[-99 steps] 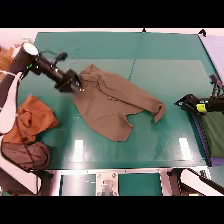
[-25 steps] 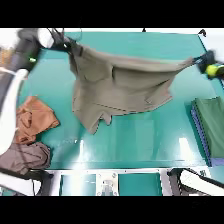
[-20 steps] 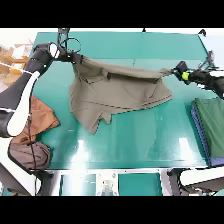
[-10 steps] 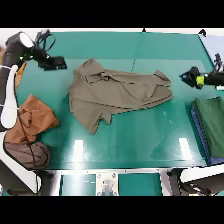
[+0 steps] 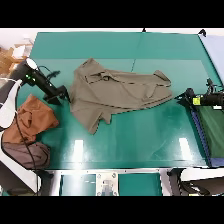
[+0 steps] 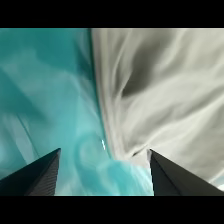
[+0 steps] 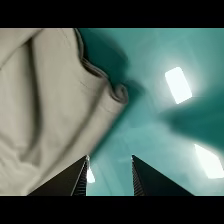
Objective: Fold the shirts.
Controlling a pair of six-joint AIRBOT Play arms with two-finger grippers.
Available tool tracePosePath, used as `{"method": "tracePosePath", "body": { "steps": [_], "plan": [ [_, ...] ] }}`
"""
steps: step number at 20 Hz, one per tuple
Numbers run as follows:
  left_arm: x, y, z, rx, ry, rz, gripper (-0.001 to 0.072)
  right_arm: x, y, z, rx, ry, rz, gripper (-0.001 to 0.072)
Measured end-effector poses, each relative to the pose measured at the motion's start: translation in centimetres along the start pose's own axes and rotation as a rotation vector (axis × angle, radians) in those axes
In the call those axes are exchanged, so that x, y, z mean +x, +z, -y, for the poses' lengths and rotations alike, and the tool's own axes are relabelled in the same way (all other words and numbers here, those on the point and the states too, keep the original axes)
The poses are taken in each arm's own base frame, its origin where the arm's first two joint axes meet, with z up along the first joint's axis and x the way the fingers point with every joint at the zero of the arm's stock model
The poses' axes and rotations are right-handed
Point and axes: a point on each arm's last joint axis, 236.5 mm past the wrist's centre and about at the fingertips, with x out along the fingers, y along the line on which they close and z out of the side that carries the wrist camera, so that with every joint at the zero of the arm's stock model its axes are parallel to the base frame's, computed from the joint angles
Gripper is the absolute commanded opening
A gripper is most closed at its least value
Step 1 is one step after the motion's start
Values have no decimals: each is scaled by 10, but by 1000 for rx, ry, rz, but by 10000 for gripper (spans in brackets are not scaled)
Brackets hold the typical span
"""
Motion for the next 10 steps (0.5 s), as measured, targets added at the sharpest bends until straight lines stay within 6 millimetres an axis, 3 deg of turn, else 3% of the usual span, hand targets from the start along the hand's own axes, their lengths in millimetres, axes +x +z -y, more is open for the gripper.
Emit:
{"method": "tracePosePath", "body": {
  "steps": [2,3,4,6,10],
  "plan": [
    [16,-14,6,-11,-31,-55,620,1,-1,1,5,-1,5,332],
    [22,-18,11,-9,-48,-74,569,2,-2,2,6,-4,4,332],
    [28,-20,17,-4,-63,-82,422,3,-1,3,8,-6,9,332],
    [38,-16,23,16,-62,-67,35,4,-1,3,7,-10,12,332],
    [48,-14,38,63,-78,-57,26,16,-1,2,6,-20,11,327]
  ]
}}
